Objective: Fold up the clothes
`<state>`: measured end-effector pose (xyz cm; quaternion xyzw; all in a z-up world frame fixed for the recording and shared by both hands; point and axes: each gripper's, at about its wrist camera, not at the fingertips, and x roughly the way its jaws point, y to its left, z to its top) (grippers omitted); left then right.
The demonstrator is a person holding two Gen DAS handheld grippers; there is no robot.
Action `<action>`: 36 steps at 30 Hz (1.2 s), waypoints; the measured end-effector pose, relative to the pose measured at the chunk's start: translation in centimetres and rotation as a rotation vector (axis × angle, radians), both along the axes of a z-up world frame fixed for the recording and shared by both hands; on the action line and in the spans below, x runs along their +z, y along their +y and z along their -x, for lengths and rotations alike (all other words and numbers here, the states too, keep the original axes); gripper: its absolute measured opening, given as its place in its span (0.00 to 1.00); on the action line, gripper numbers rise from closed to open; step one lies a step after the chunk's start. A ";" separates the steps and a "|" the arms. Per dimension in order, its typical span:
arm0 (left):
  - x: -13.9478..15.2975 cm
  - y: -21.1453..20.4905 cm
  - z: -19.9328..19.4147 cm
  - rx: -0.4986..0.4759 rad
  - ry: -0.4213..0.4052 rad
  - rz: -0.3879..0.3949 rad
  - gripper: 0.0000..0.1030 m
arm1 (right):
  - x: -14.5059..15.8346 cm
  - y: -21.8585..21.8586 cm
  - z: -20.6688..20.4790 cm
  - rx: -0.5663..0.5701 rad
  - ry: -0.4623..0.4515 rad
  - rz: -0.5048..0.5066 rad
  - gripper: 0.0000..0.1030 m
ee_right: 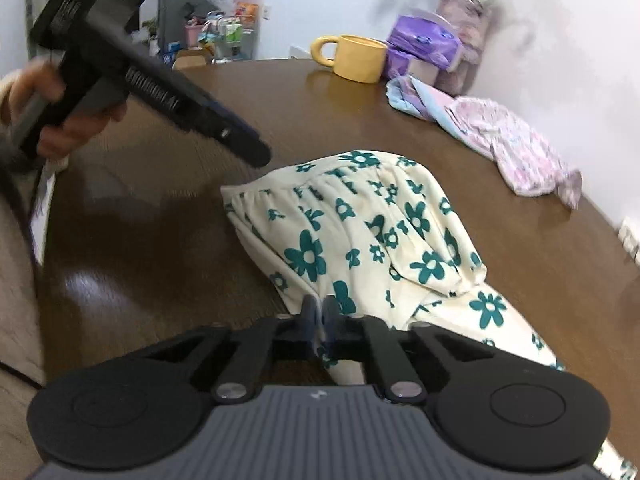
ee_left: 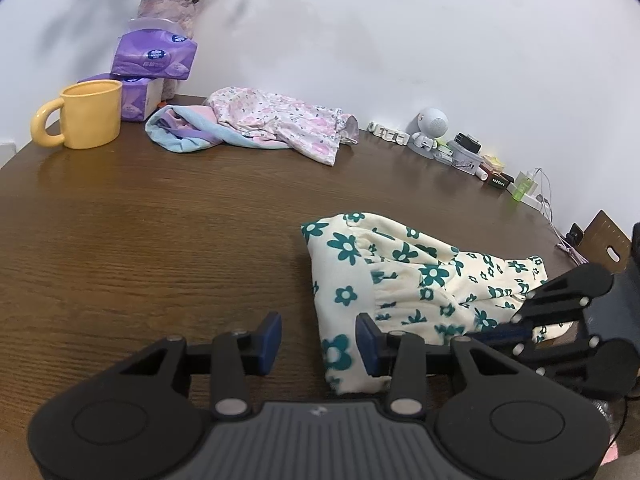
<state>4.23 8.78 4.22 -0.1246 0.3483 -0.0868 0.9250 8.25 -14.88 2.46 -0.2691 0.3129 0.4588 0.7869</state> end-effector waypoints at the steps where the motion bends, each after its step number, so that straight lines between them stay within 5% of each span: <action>1: 0.0 0.0 0.1 0.001 -0.001 0.000 0.37 | 0.4 -0.3 0.0 -0.017 -0.005 0.004 0.02; 8: 0.3 -1.2 -0.2 -0.056 -0.017 -0.001 0.36 | -0.7 -1.9 -1.1 -0.123 0.035 -0.016 0.02; 16: -0.2 -4.9 -1.4 -0.217 -0.020 -0.078 0.15 | -1.0 -2.4 -1.1 -0.143 0.041 -0.049 0.03; 22: -0.9 -6.5 -2.3 -0.208 0.008 -0.132 0.14 | -1.2 -2.9 -1.2 -0.149 0.046 -0.082 0.04; 28: 1.9 -6.0 -2.2 -0.191 -0.081 -0.126 0.14 | -1.3 -3.3 -1.1 -0.153 0.049 -0.105 0.05; 32: 0.2 -6.6 -5.7 -0.191 0.024 -0.164 0.12 | -1.4 -3.5 -0.7 -0.160 0.038 -0.118 0.06; 36: 1.0 -6.8 -6.4 -0.226 0.045 -0.188 0.12 | -1.6 -3.8 -0.3 -0.172 0.026 -0.139 0.07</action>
